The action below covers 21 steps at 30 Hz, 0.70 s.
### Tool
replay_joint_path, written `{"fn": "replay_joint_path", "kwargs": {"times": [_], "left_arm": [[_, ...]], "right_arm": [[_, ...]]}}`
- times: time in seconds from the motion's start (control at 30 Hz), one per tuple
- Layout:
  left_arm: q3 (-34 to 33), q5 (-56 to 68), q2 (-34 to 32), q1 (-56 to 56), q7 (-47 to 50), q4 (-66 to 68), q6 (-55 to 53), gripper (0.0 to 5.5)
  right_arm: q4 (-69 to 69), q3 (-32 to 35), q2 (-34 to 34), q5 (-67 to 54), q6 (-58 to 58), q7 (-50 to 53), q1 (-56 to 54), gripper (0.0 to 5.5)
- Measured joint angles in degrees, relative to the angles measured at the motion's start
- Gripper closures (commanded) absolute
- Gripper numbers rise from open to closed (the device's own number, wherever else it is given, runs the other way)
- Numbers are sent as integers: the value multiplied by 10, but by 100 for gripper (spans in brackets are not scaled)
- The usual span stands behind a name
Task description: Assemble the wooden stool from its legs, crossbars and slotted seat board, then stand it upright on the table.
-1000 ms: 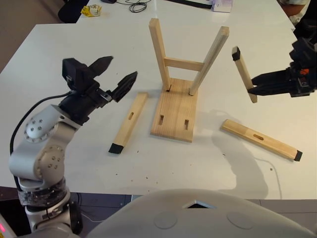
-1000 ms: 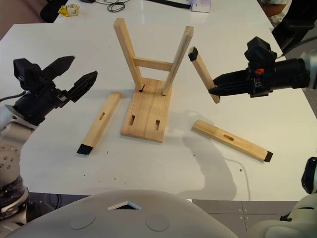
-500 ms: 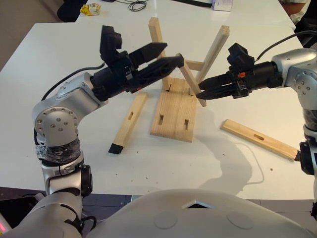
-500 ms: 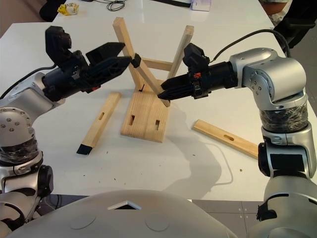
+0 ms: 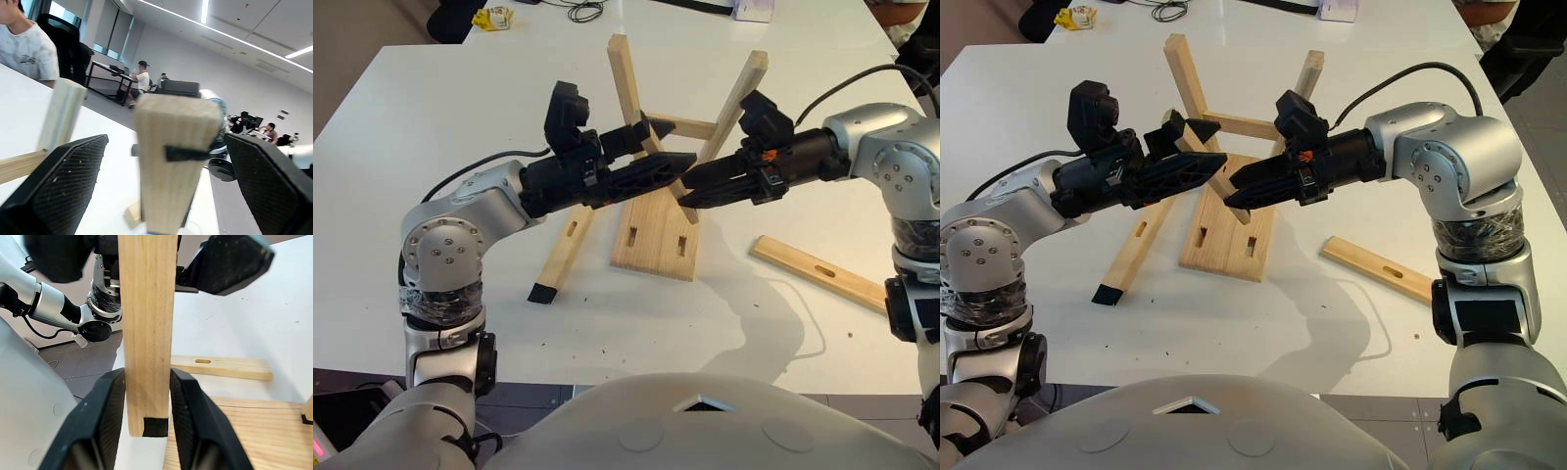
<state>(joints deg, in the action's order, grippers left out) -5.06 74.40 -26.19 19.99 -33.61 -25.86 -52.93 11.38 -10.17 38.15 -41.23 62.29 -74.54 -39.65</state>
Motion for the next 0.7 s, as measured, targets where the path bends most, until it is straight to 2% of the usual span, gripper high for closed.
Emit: {"fn": "replay_joint_path", "kwargs": {"times": [0.57, 0.7], "left_arm": [[-4, 10, -17, -9, 2, -13, 8, 406], [-3, 8, -24, -16, 2, -22, 13, 414]], "right_arm": [[-2, -8, -1, -28, 0, 8, -15, 418], [-2, -10, -1, -34, 1, 5, -16, 418]]}}
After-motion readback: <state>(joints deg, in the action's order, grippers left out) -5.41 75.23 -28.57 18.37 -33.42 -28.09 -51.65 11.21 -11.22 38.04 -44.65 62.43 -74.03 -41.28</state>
